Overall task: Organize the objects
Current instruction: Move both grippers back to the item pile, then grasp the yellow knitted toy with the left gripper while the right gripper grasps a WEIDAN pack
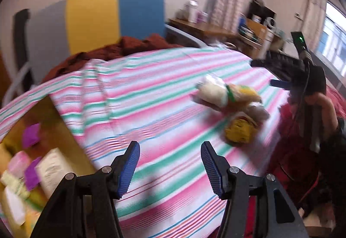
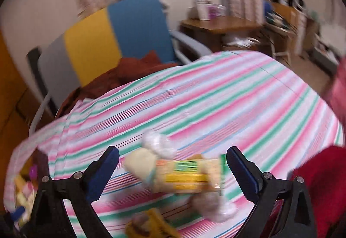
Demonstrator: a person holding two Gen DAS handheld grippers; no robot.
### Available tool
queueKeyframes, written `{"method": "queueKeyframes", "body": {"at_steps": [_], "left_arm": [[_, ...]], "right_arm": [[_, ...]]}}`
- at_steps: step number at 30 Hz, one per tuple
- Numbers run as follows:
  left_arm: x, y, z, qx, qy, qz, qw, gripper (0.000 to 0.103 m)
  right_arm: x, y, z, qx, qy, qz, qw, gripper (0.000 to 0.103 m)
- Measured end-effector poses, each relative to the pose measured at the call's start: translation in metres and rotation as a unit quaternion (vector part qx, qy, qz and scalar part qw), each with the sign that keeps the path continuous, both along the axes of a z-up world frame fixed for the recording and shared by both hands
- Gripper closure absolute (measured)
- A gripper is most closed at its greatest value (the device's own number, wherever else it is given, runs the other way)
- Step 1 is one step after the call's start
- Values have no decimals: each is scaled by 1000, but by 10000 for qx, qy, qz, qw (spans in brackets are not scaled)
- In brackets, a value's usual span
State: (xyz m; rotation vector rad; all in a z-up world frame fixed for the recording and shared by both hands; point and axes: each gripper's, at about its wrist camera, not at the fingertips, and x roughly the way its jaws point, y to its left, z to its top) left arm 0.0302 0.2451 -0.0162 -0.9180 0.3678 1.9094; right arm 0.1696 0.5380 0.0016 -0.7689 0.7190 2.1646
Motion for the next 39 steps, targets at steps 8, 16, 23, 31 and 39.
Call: {"method": "queueKeyframes", "body": {"at_steps": [8, 16, 23, 31, 39], "left_arm": [[15, 74, -24, -49, -579, -993, 9934, 43], [38, 134, -41, -200, -857, -1662, 9822, 39], [36, 171, -75, -521, -1000, -1623, 9803, 45], [31, 141, -79, -314, -986, -1475, 9836, 55], [15, 93, -79, -256, -871, -962, 9912, 55]], "right_arm": [[25, 9, -2, -452, 1005, -132, 9938, 0], [24, 10, -3, -558, 1151, 17, 9918, 0], [29, 16, -8, -751, 1289, -81, 9888, 0], [24, 22, -15, -960, 1205, -117, 9880, 0], [22, 32, -27, -1150, 757, -541, 9890, 0]]}}
